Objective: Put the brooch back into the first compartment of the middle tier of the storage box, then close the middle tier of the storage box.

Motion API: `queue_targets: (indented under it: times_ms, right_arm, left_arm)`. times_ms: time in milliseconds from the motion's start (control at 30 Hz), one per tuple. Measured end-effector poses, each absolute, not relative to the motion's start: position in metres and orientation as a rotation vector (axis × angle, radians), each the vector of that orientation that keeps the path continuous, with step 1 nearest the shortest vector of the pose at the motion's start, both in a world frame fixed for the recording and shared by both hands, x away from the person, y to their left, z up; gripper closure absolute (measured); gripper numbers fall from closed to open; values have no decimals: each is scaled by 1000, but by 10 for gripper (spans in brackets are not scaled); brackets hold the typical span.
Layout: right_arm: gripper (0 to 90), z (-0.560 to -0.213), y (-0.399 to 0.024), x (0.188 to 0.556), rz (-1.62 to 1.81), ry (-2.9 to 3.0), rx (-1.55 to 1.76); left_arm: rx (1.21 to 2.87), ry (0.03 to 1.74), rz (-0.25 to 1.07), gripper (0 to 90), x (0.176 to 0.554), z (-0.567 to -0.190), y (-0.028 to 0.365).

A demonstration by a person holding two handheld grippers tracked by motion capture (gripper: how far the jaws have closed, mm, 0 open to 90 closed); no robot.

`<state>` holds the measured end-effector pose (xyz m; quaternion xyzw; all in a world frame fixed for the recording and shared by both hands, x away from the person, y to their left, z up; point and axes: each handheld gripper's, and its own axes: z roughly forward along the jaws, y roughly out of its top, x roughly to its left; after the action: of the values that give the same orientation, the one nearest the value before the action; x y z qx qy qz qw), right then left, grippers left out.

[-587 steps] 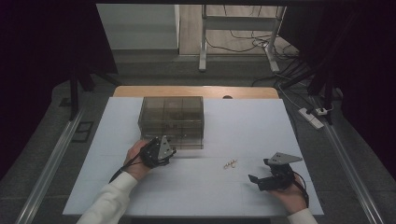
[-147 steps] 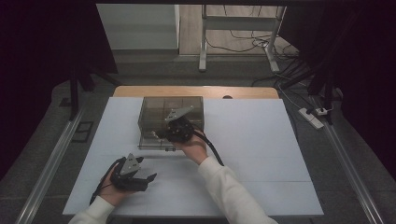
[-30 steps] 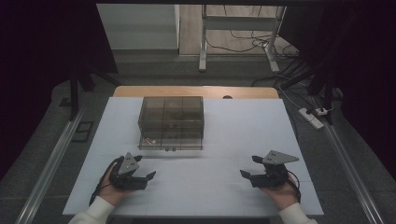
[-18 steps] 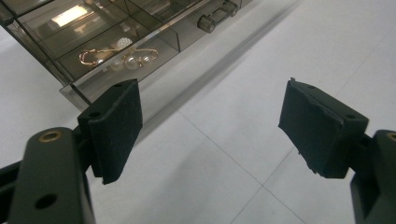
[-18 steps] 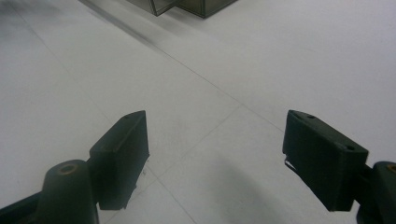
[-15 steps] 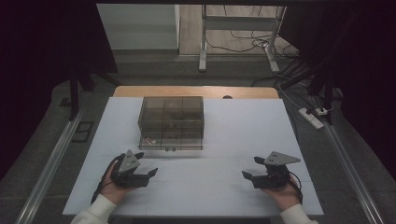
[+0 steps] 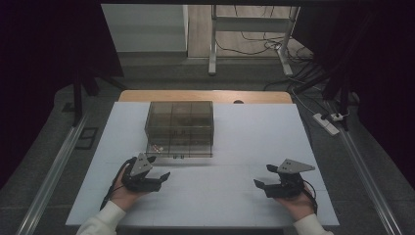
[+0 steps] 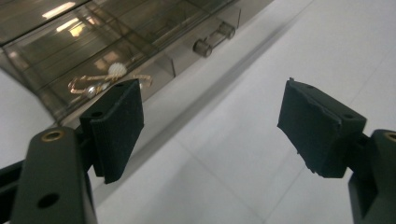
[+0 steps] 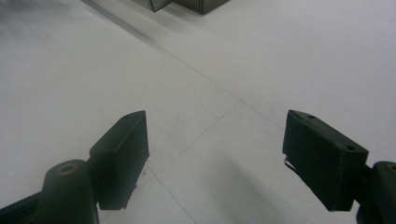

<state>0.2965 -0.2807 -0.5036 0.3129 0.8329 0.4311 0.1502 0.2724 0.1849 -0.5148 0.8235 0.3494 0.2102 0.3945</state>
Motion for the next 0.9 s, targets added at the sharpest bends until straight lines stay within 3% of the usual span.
queue_targets:
  times_ms: [333,467,533,667,833,900]
  right_arm:
    - [224,-504,-280,296,1234,2394,897]
    - [224,-505,-280,296,1231,2397,897]
    - [224,-505,-280,296,1227,2399,896]
    - [224,-505,-280,296,1224,2393,898]
    - [224,-505,-280,295,1221,2399,891]
    - [225,-506,-280,295,1223,2399,890]
  left_arm:
    - [2086,877,508,237,280,-514,174]
    - [2098,851,513,306,280,-515,172]
    - [2101,827,538,421,279,-516,170]
    - [2086,833,566,564,280,-517,168]
    - [2090,865,573,830,285,-520,167]
    - [2090,880,569,881,288,-521,167]
